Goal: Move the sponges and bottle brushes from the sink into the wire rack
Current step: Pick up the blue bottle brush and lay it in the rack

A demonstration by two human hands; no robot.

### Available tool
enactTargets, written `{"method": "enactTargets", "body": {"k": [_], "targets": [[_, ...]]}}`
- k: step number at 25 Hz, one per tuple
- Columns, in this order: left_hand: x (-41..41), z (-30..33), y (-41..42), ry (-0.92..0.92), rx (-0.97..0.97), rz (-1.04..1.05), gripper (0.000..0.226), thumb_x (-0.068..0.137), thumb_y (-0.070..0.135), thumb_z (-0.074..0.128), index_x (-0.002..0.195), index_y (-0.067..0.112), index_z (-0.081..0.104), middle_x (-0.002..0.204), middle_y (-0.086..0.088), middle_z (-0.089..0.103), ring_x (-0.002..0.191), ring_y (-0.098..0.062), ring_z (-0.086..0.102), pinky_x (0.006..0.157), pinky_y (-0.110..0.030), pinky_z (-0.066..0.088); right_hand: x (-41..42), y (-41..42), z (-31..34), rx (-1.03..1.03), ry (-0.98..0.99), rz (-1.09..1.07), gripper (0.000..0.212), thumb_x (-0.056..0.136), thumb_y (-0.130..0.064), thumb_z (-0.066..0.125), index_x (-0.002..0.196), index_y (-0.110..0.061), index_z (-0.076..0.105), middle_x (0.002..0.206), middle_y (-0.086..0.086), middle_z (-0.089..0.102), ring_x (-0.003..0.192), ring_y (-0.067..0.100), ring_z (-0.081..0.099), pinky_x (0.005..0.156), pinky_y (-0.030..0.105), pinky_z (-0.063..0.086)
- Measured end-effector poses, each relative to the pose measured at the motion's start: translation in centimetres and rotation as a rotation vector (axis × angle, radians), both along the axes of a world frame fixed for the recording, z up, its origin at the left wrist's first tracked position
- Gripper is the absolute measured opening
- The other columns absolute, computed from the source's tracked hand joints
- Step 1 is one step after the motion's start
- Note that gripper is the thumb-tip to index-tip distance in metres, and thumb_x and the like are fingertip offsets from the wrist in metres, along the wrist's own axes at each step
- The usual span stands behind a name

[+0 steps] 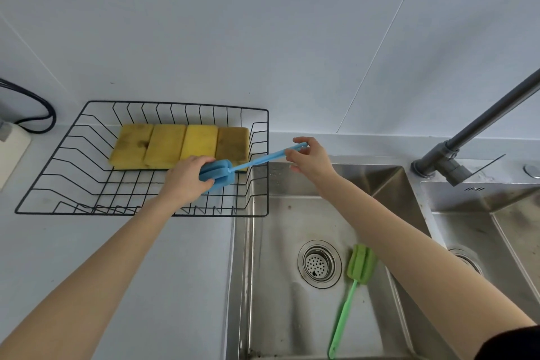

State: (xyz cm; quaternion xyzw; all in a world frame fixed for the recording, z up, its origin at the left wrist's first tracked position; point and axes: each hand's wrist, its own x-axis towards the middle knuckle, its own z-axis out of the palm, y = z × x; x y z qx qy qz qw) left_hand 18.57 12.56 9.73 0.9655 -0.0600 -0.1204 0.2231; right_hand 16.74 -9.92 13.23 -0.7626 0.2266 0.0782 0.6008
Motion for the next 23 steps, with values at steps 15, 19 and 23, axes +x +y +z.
{"method": "enactTargets", "body": {"k": [15, 19, 23], "targets": [[-5.9, 6.8, -6.3, -0.174, 0.064, -0.222, 0.047, 0.087, 0.023, 0.053, 0.132, 0.016, 0.041, 0.137, -0.008, 0.044, 0.118, -0.025, 0.046, 0.091, -0.038, 0.042, -8.7, -4.7, 1.9, -0.422, 0.073, 0.249, 0.076, 0.091, -0.027, 0.055, 0.149, -0.012, 0.007, 0.146, 0.018, 0.036, 0.132, 0.033, 0.039, 0.105, 0.039, 0.037], [-8.4, 7.4, -9.8, -0.196, 0.031, -0.325, 0.045, 0.089, 0.023, 0.049, 0.132, 0.016, 0.041, 0.136, -0.006, 0.045, 0.113, -0.024, 0.05, 0.088, -0.034, 0.041, -12.0, -7.3, 0.8, -0.545, 0.095, 0.325, 0.073, 0.09, -0.024, 0.055, 0.148, -0.01, 0.013, 0.145, 0.02, 0.036, 0.131, 0.034, 0.04, 0.104, 0.035, 0.036], [-10.4, 6.1, -12.6, -0.17, 0.044, -0.396, 0.044, 0.09, 0.025, 0.046, 0.133, 0.017, 0.04, 0.139, -0.004, 0.044, 0.118, -0.022, 0.049, 0.099, -0.038, 0.042, -14.4, -9.9, -0.9, -0.614, 0.144, 0.366, 0.072, 0.088, -0.021, 0.056, 0.147, -0.011, 0.017, 0.147, 0.018, 0.034, 0.134, 0.034, 0.036, 0.107, 0.039, 0.035]]}}
